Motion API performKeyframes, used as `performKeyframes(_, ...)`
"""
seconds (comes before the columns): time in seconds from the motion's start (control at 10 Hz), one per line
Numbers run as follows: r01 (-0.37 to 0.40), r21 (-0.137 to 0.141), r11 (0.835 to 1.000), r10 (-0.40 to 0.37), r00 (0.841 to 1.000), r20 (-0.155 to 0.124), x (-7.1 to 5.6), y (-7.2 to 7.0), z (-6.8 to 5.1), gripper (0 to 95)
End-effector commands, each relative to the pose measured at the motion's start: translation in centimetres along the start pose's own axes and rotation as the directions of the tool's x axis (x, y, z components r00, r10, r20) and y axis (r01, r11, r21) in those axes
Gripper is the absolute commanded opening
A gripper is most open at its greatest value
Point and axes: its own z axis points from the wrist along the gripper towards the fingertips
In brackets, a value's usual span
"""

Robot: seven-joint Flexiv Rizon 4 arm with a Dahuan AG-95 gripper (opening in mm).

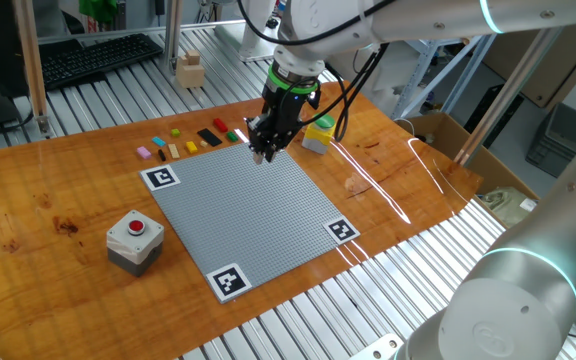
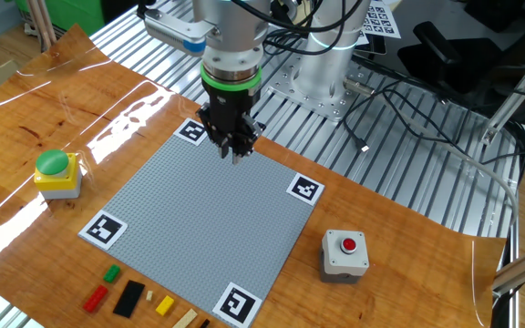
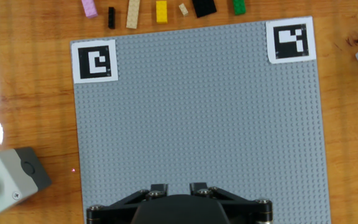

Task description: Build with small Lego blocks

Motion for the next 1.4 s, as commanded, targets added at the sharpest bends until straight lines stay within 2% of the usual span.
performKeyframes(0.1,0.030,0.003,1.000,-0.030,1.000,0.000,0.00,-0.01,-0.01,0.0)
performKeyframes(1.4,0.013,-0.002,1.000,-0.013,1.000,-0.005,0.03,-0.01,-0.02,0.0)
